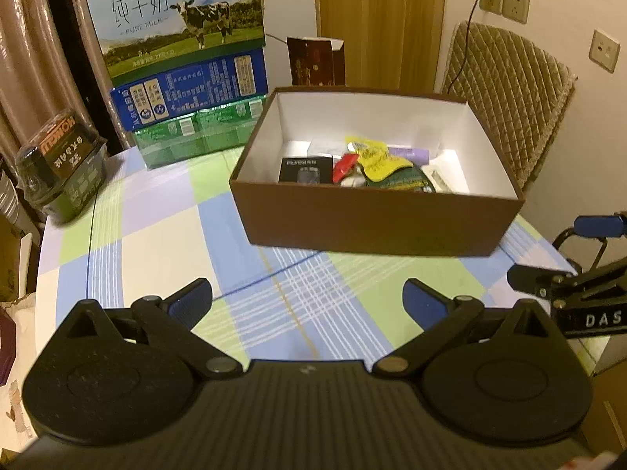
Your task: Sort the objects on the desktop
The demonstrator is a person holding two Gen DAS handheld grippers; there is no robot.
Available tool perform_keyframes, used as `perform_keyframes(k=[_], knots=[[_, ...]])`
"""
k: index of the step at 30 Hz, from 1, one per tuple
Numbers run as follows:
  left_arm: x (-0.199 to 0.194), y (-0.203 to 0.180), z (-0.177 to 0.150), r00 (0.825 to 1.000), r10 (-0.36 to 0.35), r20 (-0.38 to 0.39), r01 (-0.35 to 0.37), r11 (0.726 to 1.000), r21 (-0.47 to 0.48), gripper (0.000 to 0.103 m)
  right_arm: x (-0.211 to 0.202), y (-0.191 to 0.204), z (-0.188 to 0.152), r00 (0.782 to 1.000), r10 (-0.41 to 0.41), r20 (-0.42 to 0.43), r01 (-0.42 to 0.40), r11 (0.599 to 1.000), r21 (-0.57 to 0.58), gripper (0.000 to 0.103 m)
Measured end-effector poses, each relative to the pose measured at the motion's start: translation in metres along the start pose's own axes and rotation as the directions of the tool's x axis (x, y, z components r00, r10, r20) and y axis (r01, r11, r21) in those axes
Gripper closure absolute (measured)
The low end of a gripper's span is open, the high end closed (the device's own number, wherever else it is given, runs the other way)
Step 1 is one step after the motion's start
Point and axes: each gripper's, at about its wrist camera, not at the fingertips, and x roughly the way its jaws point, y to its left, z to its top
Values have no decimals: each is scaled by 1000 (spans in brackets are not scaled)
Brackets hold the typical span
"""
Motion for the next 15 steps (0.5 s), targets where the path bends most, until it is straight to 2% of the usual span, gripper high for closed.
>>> perform_keyframes(k=[15], knots=[[-9, -9, -31, 997, -18, -74, 17, 1000, -6, 1, -13, 11, -25, 999, 9, -34, -9, 1000, -1, 2]])
